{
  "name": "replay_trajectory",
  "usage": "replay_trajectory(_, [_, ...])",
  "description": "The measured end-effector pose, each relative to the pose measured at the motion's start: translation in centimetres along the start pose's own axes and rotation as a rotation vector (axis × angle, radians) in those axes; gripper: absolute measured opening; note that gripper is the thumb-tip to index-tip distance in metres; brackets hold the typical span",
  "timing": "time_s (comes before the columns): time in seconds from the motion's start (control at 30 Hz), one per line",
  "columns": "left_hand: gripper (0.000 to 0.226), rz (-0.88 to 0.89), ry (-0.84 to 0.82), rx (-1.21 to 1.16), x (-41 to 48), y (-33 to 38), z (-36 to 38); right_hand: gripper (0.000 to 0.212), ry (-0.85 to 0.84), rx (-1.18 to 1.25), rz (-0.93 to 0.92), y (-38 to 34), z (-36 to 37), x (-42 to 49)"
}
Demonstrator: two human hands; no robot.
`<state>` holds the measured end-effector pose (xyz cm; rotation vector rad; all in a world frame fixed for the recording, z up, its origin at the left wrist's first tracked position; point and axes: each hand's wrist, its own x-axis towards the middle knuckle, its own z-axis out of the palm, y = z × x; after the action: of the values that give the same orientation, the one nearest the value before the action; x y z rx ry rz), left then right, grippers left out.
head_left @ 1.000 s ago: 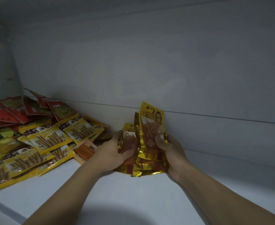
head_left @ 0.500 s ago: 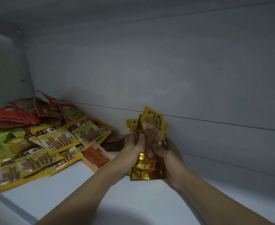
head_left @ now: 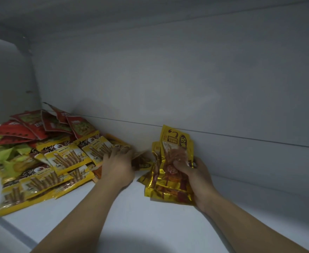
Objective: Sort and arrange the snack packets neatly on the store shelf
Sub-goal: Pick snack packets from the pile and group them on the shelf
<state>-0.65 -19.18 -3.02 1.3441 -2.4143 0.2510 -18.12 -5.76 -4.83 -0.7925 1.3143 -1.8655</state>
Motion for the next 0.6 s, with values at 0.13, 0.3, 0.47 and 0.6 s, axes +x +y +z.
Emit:
replay_trajectory(0.13, [0.039, -0.009, 0.030, 0.040, 0.3, 1.1, 0.2, 0.044, 0.013, 0.015, -0.003, -0.3, -0.2, 0.1])
replay_trajectory(0.3, [0.027, 0.164, 0.035, -0.522, -0.8, -0.1, -1.1, 0.038, 0.016, -0.025, -0.028, -0.9, -0.5, 0.3])
replay_trajectory(0.47, [0.020, 0.322, -0.167, -0.789, -3.1, 0.0, -3.9, 0.030, 0.010, 0.036, -0.047, -2.4, -1.8, 0.9])
replay_trajectory(0.6, [0.020, 0.273, -0.083, -0.973, -3.2, 0.1, -4.4, 0.024, 0.022, -0.011, -0.066, -2.2, -2.9, 0.9])
